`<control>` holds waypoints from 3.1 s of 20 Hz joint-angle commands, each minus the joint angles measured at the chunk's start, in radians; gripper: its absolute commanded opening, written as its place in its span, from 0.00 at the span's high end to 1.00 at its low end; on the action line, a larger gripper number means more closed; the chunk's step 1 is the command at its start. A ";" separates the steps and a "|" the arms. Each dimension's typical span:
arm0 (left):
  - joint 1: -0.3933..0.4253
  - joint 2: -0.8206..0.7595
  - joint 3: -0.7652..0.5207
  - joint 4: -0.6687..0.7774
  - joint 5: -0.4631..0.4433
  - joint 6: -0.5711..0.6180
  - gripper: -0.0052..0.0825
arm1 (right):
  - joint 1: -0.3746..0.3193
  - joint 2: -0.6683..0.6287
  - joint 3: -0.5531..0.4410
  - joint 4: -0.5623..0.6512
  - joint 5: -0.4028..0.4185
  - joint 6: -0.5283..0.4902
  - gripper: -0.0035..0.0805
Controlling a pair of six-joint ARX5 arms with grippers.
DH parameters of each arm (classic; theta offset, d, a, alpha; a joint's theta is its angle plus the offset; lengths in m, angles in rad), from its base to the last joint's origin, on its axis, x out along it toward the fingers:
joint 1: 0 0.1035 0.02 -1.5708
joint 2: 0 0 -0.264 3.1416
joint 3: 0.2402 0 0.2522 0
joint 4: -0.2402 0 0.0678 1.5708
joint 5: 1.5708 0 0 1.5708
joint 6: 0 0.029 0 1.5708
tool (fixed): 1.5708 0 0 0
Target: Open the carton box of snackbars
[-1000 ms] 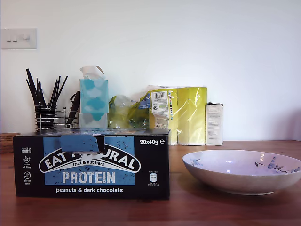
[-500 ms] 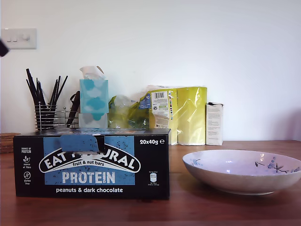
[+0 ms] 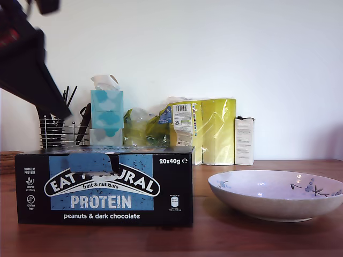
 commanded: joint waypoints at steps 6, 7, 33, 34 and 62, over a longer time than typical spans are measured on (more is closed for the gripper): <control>-0.041 0.161 0.042 0.081 -0.031 0.041 0.97 | 0.004 0.016 -0.009 0.004 0.000 -0.016 0.97; -0.042 0.175 0.042 0.082 -0.032 0.044 0.97 | 0.004 0.018 -0.009 0.005 0.000 -0.017 0.97; -0.103 0.319 -0.003 0.042 -0.146 0.045 0.97 | 0.003 0.029 -0.009 0.027 0.026 -0.042 0.97; -0.111 0.317 -0.003 0.047 -0.168 0.045 0.97 | 0.003 0.029 -0.009 0.027 0.026 -0.042 0.97; -0.217 0.146 -0.003 0.173 -0.429 0.352 0.38 | 0.003 0.029 -0.009 0.029 0.026 -0.044 0.97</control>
